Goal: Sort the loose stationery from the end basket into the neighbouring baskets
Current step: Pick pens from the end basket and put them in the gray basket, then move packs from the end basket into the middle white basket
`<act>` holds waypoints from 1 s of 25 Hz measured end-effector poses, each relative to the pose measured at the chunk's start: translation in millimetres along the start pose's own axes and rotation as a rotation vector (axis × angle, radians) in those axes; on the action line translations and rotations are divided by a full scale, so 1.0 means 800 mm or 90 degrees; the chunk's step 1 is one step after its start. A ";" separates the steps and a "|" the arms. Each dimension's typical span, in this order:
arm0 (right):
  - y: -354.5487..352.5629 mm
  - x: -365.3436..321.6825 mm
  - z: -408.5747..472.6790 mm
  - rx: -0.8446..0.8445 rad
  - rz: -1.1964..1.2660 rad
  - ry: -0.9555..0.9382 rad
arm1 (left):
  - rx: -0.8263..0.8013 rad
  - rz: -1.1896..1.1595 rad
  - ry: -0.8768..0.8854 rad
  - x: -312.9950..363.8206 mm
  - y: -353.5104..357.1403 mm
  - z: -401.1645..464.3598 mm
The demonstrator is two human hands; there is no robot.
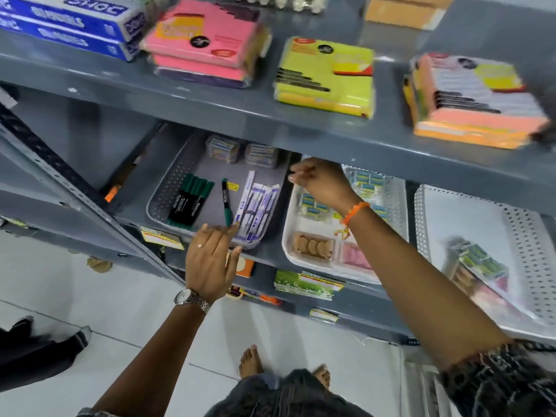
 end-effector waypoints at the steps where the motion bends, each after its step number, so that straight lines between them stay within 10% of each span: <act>1: -0.028 0.018 -0.015 0.039 0.024 0.025 | -0.005 -0.005 0.012 0.012 0.004 0.002; 11: -0.295 0.232 -0.201 0.363 -0.146 0.224 | 0.015 -0.002 -0.002 0.058 0.034 0.004; 16: -0.339 0.354 -0.263 0.257 -0.295 0.477 | 0.030 0.026 0.010 0.066 0.029 0.009; 25: -0.336 0.360 -0.262 0.237 -0.331 0.441 | 0.054 0.031 -0.016 0.056 0.036 0.002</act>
Point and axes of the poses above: each hand's wrist, its own z-axis towards the middle knuckle, its own y-axis out of the palm, x = y × z, the point moved 10 cm from there along z, towards the middle knuckle, and after that the axes turned 9 degrees about x, right-handed, at the moved point
